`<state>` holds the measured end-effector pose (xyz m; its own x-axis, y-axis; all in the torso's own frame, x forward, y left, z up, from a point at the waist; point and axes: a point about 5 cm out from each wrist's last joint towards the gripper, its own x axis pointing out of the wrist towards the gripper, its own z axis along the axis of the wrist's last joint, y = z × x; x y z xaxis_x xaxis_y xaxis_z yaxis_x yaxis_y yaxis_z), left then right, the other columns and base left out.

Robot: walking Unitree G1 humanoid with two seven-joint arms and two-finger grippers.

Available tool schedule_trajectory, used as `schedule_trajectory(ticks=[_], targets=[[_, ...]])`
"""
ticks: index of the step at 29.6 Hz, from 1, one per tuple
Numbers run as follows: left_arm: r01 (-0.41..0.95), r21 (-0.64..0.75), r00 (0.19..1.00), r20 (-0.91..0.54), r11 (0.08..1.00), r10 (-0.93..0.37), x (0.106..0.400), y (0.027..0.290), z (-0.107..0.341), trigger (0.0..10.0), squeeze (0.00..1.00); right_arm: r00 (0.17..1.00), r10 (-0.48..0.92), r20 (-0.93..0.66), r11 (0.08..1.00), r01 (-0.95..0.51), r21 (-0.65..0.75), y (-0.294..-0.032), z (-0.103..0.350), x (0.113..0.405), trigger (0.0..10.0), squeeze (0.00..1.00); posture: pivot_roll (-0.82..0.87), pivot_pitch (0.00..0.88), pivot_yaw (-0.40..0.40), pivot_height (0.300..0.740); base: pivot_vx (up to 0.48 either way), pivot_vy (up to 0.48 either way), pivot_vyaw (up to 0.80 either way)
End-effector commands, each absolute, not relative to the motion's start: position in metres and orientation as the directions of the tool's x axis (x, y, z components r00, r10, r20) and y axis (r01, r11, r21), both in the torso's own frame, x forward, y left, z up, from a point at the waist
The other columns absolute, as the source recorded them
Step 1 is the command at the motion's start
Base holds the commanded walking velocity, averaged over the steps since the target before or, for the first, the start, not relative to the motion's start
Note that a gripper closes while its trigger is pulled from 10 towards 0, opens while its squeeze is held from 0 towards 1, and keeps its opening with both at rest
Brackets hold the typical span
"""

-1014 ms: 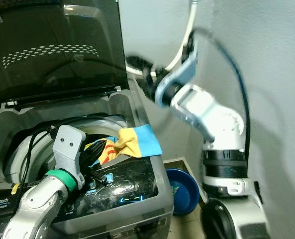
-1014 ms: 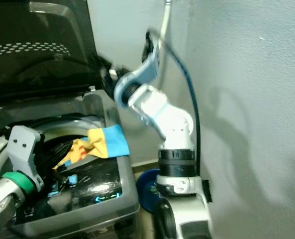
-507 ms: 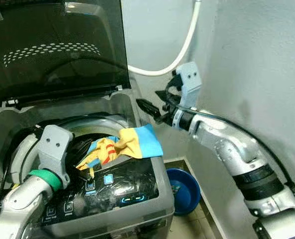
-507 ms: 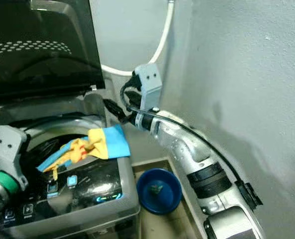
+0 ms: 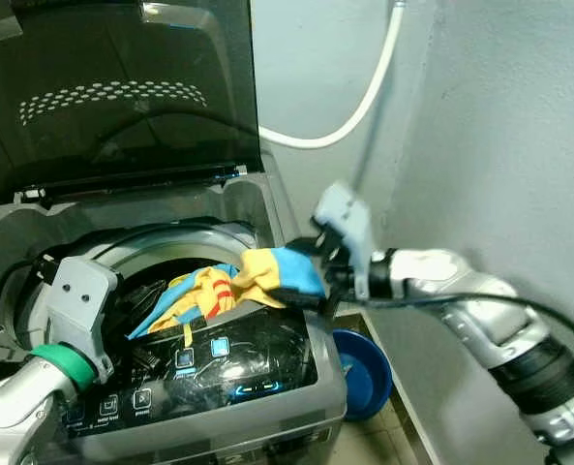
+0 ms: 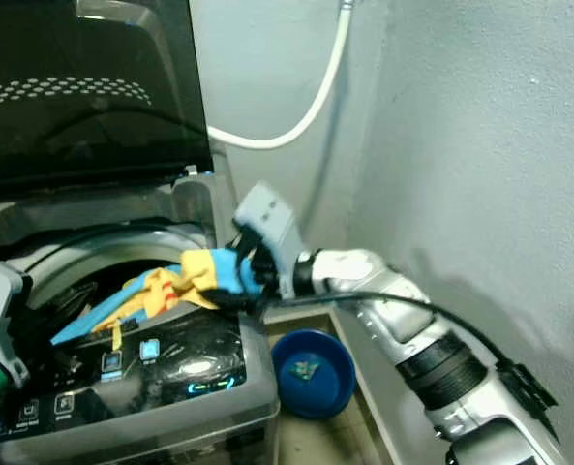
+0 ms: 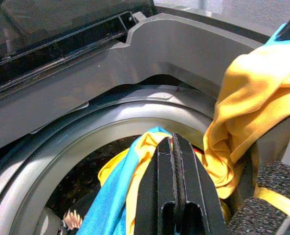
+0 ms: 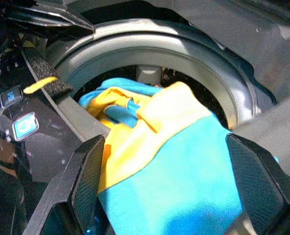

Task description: Clothes washing

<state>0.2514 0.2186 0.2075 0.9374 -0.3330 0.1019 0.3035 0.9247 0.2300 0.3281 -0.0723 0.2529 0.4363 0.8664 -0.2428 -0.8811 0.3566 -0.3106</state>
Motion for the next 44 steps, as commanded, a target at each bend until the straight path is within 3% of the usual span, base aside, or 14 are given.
schedule_trajectory(ticks=[1, 12, 13, 14, 16, 19, 20, 23, 25, 31, 35, 36, 40, 44], targets=[[0.311, 0.24, 0.934, 0.103, 0.92, -0.343, 0.249, 0.218, 0.208, 10.0, 0.0, 0.435, 0.864, -0.253, 0.341, -0.875, -0.343, -0.067, 0.252, 0.328, 10.0, 0.0, 0.06, 0.046, 0.079, 0.74, 0.0, 0.0, 0.0], [0.332, 0.246, 0.928, 0.087, 0.911, -0.361, 0.25, 0.217, 0.206, 10.0, 0.0, 0.416, 0.844, -0.339, 0.2, -0.83, -0.52, -0.044, 0.247, 0.324, 10.0, 0.0, 0.06, 0.061, 0.088, 0.74, 0.0, 0.0, 0.0], [0.332, 0.246, 0.928, 0.086, 0.911, -0.361, 0.25, 0.218, 0.206, 10.0, 0.0, 0.403, 0.848, -0.344, 0.19, -0.837, -0.514, -0.042, 0.246, 0.323, 8.5, 0.0, 0.06, 0.061, 0.088, 0.74, 0.0, 0.0, 0.0], [0.332, 0.246, 0.928, 0.086, 0.911, -0.361, 0.25, 0.218, 0.206, 10.0, 0.0, 0.403, 0.848, -0.344, 0.19, -0.837, -0.514, -0.042, 0.246, 0.323, 8.5, 0.0, 0.06, 0.061, 0.088, 0.74, 0.0, 0.0, 0.0], [0.332, 0.245, 0.929, 0.084, 0.911, -0.361, 0.251, 0.218, 0.206, 10.0, 0.0, 0.354, 0.878, -0.324, 0.179, -0.868, -0.464, -0.032, 0.245, 0.32, 0.2, 0.0, 0.05, 0.066, 0.091, 0.74, 0.0, 0.0, 0.0], [0.332, 0.244, 0.929, 0.082, 0.911, -0.361, 0.251, 0.218, 0.205, 10.0, 0.0, 0.332, 0.892, -0.307, 0.176, -0.881, -0.439, -0.027, 0.246, 0.318, 0.0, 0.0, 0.05, 0.067, 0.091, 0.74, 0.0, 0.0, 0.0], [0.332, 0.242, 0.929, 0.082, 0.912, -0.36, 0.252, 0.218, 0.205, 10.0, 0.0, 0.349, 0.92, -0.177, 0.251, -0.874, -0.417, -0.009, 0.256, 0.323, 10.0, 0.0, 0.05, 0.07, 0.096, 0.74, 0.0, 0.0, 0.0], [0.332, 0.241, 0.93, 0.081, 0.912, -0.36, 0.253, 0.217, 0.204, 10.0, 0.0, 0.379, 0.925, -0.031, 0.341, -0.863, -0.373, 0.011, 0.268, 0.328, 10.0, 0.0, 0.05, 0.07, 0.096, 0.74, 0.0, 0.0, 0.0], [0.325, 0.241, 0.932, 0.086, 0.915, -0.353, 0.254, 0.217, 0.204, 10.0, 0.0, 0.497, 0.82, 0.286, 0.55, -0.821, -0.151, 0.014, 0.311, 0.341, 10.0, 0.0, 0.06, 0.072, 0.088, 0.74, 0.0, 0.0, 0.0], [0.313, 0.241, 0.935, 0.091, 0.919, -0.342, 0.253, 0.219, 0.205, 10.0, 0.0, 0.566, 0.68, 0.466, 0.621, -0.783, 0.046, -0.002, 0.344, 0.352, 10.0, 0.0, 0.07, 0.073, 0.085, 0.74, 0.0, 0.0, 0.0], [0.311, 0.241, 0.936, 0.091, 0.919, -0.34, 0.252, 0.22, 0.204, 10.0, 0.0, 0.587, 0.671, 0.453, 0.653, -0.757, 0.014, -0.015, 0.347, 0.358, 10.0, 0.0, 0.06, 0.073, 0.088, 0.74, 0.0, 0.0, 0.0], [0.312, 0.241, 0.935, 0.091, 0.919, -0.342, 0.252, 0.22, 0.204, 10.0, 0.0, 0.582, 0.708, 0.4, 0.663, -0.743, -0.094, -0.02, 0.343, 0.36, 10.0, 0.0, 0.06, 0.074, 0.09, 0.74, 0.0, 0.0, 0.0], [0.329, 0.237, 0.929, 0.094, 0.914, -0.358, 0.251, 0.22, 0.205, 10.0, 0.0, 0.51, 0.852, 0.117, 0.51, -0.761, -0.401, -0.038, 0.316, 0.356, 10.0, 0.0, 0.06, 0.076, 0.09, 0.74, 0.0, 0.0, 0.0], [0.331, 0.238, 0.928, 0.095, 0.913, -0.361, 0.25, 0.222, 0.205, 10.0, 0.0, 0.445, 0.895, -0.019, 0.39, -0.805, -0.448, -0.054, 0.301, 0.349, 10.0, 0.0, 0.06, 0.078, 0.091, 0.74, 0.0, 0.0, 0.0]])
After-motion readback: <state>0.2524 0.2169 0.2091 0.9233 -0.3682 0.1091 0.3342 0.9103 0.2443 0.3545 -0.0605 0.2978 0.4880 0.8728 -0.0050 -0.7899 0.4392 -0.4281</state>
